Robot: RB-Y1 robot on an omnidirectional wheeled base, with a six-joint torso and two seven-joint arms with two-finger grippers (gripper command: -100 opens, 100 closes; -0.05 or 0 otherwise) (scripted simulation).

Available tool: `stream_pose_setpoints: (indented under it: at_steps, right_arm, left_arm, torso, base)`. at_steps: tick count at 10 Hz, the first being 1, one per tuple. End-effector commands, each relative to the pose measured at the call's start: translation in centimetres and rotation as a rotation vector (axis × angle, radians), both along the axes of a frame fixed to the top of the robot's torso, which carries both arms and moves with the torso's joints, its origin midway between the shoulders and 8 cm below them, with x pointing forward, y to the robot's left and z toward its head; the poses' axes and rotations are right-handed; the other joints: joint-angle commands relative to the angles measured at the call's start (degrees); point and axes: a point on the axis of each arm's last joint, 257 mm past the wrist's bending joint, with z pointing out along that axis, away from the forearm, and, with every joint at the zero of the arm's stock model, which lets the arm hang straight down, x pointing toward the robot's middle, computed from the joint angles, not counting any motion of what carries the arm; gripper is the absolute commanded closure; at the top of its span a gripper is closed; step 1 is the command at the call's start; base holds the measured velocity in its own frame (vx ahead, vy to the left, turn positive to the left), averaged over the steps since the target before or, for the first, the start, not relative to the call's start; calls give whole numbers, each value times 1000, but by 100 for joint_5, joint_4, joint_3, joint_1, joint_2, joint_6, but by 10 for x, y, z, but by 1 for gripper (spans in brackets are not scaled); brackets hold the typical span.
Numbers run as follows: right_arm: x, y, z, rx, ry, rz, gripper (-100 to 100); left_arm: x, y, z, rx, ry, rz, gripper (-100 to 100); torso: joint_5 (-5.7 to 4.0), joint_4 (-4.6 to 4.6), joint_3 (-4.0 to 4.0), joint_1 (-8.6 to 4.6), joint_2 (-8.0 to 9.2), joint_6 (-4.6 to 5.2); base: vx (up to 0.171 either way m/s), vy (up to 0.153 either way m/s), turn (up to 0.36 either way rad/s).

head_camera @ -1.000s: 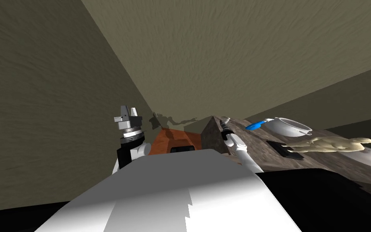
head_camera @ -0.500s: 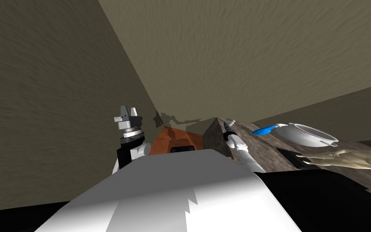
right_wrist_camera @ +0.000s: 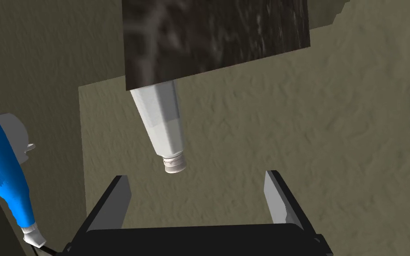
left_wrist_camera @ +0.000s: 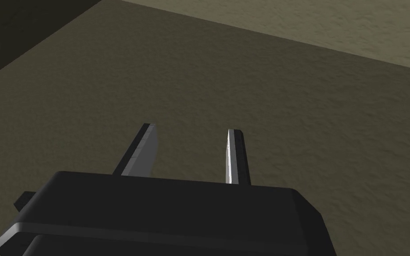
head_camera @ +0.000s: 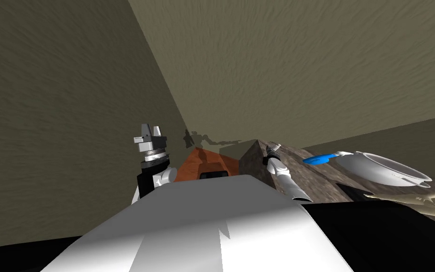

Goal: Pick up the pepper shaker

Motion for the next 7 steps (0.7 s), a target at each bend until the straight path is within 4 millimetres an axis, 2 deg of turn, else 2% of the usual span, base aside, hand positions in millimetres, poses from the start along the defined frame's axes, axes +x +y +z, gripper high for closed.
stream_pose_setpoints:
  at_steps: [1,2,4,6,7]
  right_arm:
    - [-17,-17,-1,-35,26,-57,-100]
    - [-17,-17,-1,-35,26,-57,-100]
    - [-36,-37,-3,-88,63,-127,-100]
    - [-41,-39,-5,-91,69,-139,-100]
    - [-52,-48,-6,-116,89,-175,-100]
  left_arm:
    - [0,0,0,0,0,0,0]
    - [0,0,0,0,0,0,0]
    - [0,0,0,0,0,0,0]
    - [0,0,0,0,0,0,0]
    - [0,0,0,0,0,0,0]
  torso:
    - [0,0,0,0,0,0]
    - [0,0,-1,-2,-1,-4]
    - [0,0,-1,-1,-1,-3]
    - [-2,-1,-2,-7,-3,2]
    - [-1,-1,-1,0,-1,2]
  base:
    - [4,-18,142]
    - [5,-17,95]
    - [8,-29,189]
    - [9,-23,17]
    - [5,-11,112]
